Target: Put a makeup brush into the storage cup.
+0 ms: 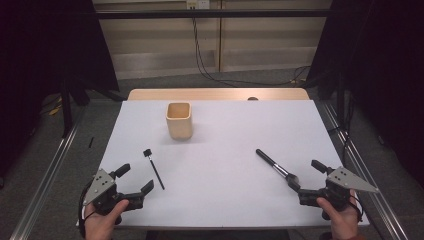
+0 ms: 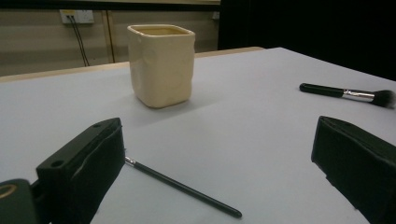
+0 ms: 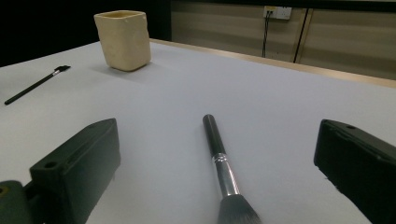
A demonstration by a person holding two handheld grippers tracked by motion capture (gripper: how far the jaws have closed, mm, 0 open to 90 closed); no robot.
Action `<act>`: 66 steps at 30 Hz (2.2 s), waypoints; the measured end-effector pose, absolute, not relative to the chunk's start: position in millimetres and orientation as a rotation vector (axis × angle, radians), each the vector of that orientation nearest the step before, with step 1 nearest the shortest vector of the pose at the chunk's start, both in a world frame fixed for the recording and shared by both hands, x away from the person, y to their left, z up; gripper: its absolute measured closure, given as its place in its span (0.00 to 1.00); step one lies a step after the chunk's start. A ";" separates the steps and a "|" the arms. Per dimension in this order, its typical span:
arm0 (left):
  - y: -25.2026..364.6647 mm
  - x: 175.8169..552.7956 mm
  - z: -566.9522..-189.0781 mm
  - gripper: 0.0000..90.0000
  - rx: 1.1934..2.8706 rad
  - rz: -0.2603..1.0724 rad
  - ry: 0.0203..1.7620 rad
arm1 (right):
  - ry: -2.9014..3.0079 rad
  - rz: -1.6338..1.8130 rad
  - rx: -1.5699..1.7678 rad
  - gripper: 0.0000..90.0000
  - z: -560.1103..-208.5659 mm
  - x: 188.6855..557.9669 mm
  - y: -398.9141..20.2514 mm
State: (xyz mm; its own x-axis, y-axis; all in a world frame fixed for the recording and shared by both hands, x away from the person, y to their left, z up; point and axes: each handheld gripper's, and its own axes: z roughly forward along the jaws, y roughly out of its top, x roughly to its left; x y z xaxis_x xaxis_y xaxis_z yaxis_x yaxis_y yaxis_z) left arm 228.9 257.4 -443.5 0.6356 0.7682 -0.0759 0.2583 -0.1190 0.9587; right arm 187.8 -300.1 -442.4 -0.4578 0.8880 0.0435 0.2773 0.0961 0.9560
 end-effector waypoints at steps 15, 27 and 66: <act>259.6 231.3 -443.8 0.04 1.717 0.537 0.903 | 1.819 1.401 1.131 0.00 -443.4 190.1 -298.8; 259.2 239.7 -435.3 0.05 1.718 0.558 0.920 | 1.827 1.401 1.133 0.00 -443.7 190.9 -295.5; 250.1 308.3 -414.6 0.03 1.758 0.606 0.969 | 1.826 1.406 1.141 0.00 -444.4 191.3 -296.8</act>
State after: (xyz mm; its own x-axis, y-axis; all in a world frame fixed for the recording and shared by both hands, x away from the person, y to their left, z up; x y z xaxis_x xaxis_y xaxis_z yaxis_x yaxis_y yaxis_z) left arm 308.3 250.1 -414.6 0.5538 0.8319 -0.0358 0.3322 -0.1813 0.9256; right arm 191.3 -296.8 -444.4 -0.4791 0.8755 0.0637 0.2853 0.0867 0.9545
